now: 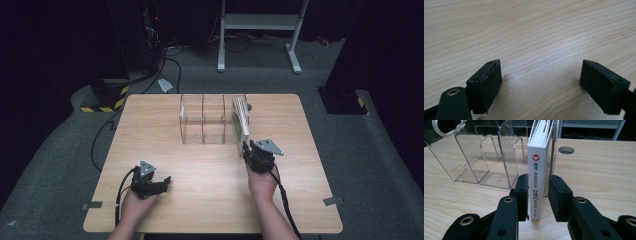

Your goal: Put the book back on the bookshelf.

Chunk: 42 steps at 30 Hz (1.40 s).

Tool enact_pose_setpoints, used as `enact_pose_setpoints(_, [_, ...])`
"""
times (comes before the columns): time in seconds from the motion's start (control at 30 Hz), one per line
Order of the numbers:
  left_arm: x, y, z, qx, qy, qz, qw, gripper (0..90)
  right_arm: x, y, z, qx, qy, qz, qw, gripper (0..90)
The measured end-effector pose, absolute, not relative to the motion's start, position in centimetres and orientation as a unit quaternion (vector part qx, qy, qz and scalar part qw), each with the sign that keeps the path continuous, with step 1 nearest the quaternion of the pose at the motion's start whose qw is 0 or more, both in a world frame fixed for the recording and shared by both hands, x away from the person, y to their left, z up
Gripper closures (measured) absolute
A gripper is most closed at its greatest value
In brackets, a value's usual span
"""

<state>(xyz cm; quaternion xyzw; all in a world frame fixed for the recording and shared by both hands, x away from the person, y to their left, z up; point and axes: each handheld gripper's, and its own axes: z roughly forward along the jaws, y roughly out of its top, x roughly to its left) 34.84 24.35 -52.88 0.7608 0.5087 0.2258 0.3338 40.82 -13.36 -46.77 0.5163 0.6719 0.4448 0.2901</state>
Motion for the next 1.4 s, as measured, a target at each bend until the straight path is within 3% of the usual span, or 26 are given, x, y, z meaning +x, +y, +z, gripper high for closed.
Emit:
enact_pose_setpoints(0.5, [34.8, 24.4, -52.9, 0.762, 0.508, 0.226, 0.333, 18.0, 41.7, -13.0, -46.9, 0.515, 0.671, 0.45, 0.286, 77.9])
enact_pose_setpoints(1.4, [34.8, 24.4, -52.9, 0.761, 0.508, 0.226, 0.333, 18.0, 42.3, -12.6, -46.9, 0.536, 0.654, 0.461, 0.27, 76.9])
